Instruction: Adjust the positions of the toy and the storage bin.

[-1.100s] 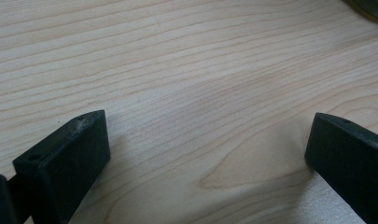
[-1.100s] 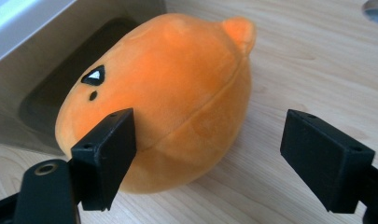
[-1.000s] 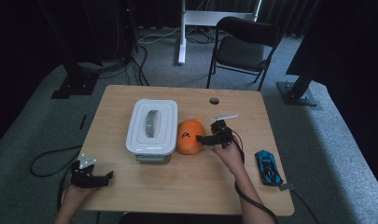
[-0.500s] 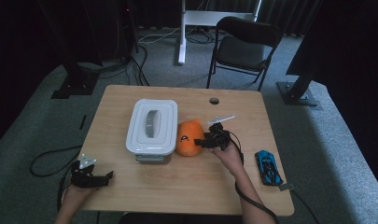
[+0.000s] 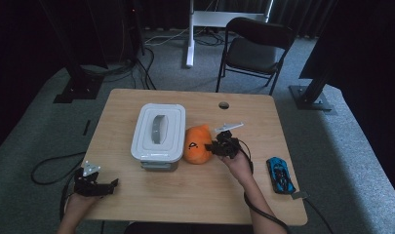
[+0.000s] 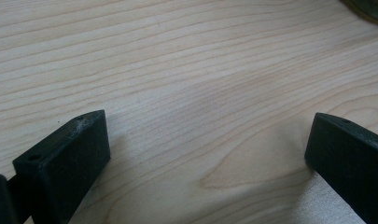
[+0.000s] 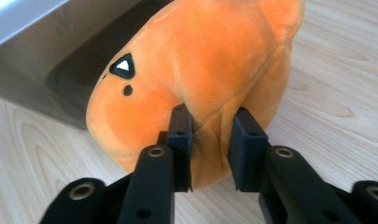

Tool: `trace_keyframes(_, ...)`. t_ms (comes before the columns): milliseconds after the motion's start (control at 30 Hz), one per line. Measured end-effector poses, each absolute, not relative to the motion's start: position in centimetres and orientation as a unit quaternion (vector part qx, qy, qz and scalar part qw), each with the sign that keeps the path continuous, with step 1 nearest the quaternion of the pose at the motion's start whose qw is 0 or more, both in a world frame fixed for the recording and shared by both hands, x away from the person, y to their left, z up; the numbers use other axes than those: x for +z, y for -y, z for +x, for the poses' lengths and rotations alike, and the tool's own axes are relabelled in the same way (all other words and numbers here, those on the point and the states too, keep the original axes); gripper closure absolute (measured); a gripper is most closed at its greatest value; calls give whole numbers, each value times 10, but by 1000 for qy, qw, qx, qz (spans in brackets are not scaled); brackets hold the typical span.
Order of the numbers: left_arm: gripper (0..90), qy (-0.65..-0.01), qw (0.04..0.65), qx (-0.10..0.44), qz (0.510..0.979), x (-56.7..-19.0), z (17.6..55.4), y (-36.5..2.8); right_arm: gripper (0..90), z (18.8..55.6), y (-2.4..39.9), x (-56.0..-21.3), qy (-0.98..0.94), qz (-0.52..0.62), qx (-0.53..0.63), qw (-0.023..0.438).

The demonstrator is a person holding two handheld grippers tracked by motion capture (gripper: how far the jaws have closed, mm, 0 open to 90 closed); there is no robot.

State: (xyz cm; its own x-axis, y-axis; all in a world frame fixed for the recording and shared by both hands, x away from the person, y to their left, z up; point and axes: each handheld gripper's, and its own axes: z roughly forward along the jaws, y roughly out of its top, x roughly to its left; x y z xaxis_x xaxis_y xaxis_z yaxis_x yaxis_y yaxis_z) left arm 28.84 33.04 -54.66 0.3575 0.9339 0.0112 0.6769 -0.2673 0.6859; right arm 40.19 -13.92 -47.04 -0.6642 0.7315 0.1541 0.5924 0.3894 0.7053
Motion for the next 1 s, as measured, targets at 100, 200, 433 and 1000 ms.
trace_keyframes(100,4,-525,301,214,767,-547,288,-330,765,400,140,-469,-825,403,386,92)
trace_keyframes(200,4,-525,301,213,767,-547,288,-330,783,399,143,-463,-820,405,392,100)
trace_keyframes(433,3,-525,301,213,767,-547,288,-330,788,398,164,-454,-804,426,400,113)
trace_keyframes(1000,3,-525,301,213,767,-547,288,-330,717,394,220,-467,-766,488,404,113)
